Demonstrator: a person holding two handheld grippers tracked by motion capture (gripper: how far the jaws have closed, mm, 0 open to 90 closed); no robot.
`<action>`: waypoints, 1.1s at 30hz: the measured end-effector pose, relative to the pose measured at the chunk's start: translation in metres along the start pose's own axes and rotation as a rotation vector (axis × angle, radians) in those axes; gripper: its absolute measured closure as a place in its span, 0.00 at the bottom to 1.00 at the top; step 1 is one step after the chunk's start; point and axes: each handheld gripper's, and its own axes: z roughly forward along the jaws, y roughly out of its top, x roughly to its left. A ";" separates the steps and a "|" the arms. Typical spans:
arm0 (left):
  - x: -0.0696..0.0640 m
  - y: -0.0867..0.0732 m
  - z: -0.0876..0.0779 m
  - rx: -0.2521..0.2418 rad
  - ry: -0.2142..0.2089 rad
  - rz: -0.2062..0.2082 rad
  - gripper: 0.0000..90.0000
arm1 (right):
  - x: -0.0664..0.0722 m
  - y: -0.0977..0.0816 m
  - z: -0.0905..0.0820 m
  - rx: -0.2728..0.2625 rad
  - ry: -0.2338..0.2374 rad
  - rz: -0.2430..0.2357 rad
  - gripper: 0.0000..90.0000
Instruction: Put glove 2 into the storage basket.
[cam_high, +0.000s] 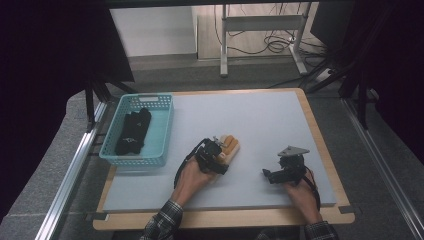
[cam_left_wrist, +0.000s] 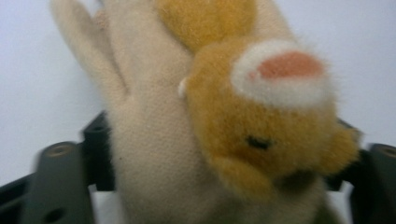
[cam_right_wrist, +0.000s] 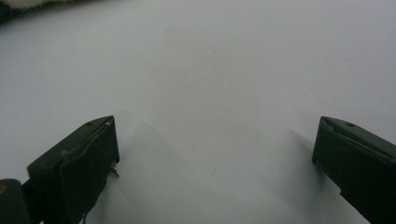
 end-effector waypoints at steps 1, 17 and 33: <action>0.000 0.001 0.000 0.000 -0.001 0.003 0.38 | 0.000 0.000 0.000 0.000 -0.001 0.000 0.00; 0.002 0.004 -0.006 0.002 -0.026 -0.004 0.68 | 0.000 0.000 0.000 0.001 0.000 0.000 0.00; 0.017 0.019 -0.038 -0.057 0.009 -0.014 0.69 | 0.000 0.000 0.000 0.000 0.001 0.000 0.00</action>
